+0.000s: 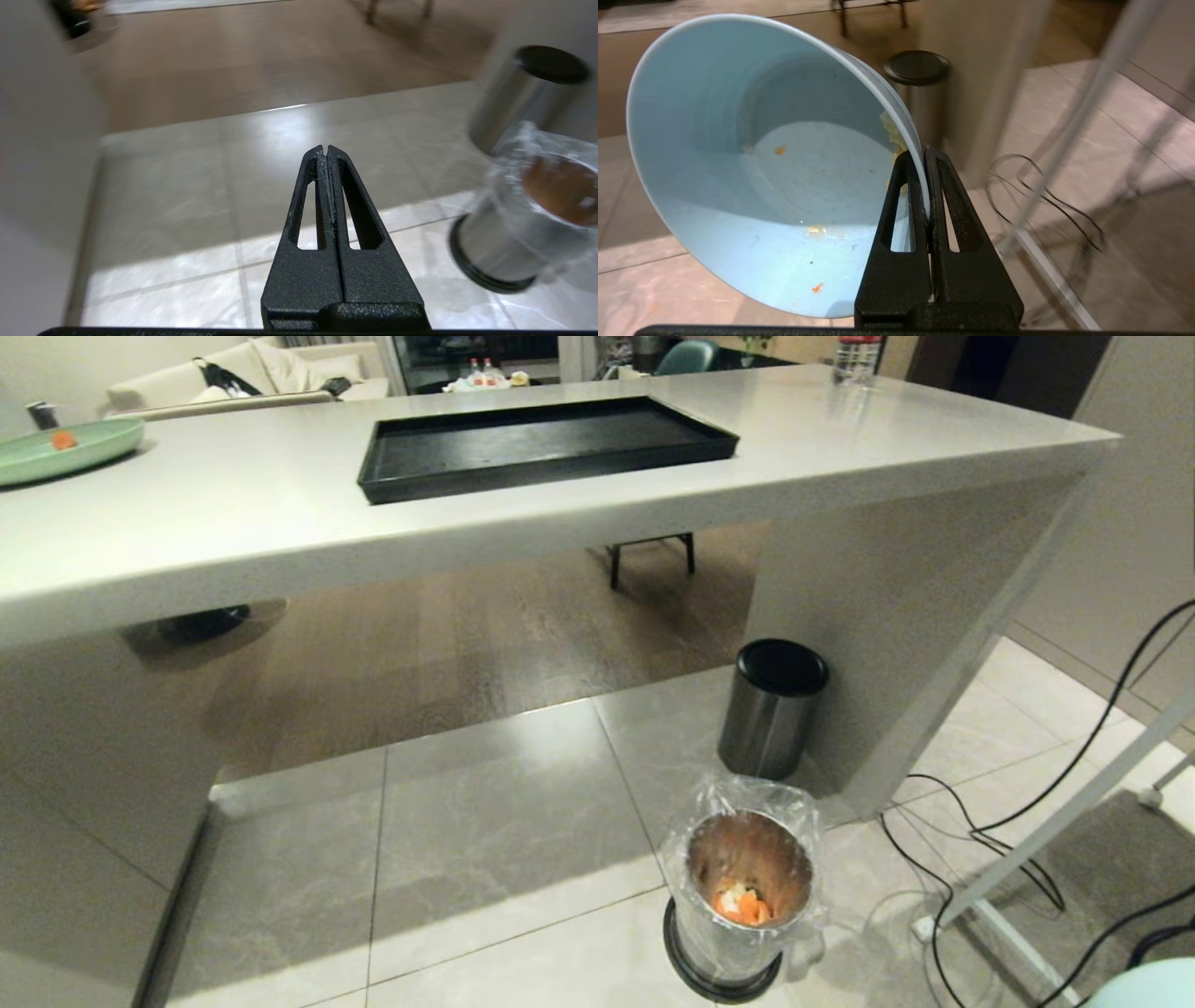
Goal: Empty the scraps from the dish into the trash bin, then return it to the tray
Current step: Put the bowl back to the table
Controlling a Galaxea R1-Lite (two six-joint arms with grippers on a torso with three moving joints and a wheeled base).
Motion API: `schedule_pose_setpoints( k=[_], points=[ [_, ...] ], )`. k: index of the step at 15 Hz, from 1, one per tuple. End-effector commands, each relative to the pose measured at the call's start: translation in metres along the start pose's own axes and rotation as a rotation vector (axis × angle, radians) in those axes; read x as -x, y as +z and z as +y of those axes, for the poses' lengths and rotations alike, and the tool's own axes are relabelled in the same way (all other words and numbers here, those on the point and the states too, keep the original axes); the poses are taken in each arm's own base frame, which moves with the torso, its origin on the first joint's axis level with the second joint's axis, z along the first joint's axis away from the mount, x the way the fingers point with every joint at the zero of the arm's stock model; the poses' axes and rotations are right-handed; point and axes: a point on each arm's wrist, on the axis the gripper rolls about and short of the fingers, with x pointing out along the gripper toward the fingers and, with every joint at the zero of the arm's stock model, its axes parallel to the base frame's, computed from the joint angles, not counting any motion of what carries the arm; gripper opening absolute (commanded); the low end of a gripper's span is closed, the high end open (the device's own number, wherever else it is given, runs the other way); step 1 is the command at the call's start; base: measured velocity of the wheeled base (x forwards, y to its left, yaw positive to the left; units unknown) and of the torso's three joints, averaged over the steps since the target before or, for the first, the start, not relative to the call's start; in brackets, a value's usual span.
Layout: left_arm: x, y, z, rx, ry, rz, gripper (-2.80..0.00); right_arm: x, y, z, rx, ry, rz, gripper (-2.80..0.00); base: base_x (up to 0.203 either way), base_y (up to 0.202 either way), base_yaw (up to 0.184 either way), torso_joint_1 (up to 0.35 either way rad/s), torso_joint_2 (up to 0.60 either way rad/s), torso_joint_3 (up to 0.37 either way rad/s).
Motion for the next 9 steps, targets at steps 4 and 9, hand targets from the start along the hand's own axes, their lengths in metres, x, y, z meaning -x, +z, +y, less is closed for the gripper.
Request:
schedule_pose_setpoints(
  k=[4, 9],
  points=[
    [0.0000, 0.0001, 0.0000, 0.001, 0.001, 0.000, -2.80, -0.0001, 0.0000, 0.0000, 0.002, 0.001, 0.002, -2.80, 0.000, -0.009, 0.169, 0.004, 0.00, 0.001],
    [-0.0001, 0.0001, 0.0000, 0.001, 0.001, 0.000, -2.80, -0.0001, -0.0002, 0.0000, -0.031, 0.000, 0.004, -2.80, 0.000, -0.007, 0.155, 0.002, 0.00, 0.004]
  ],
)
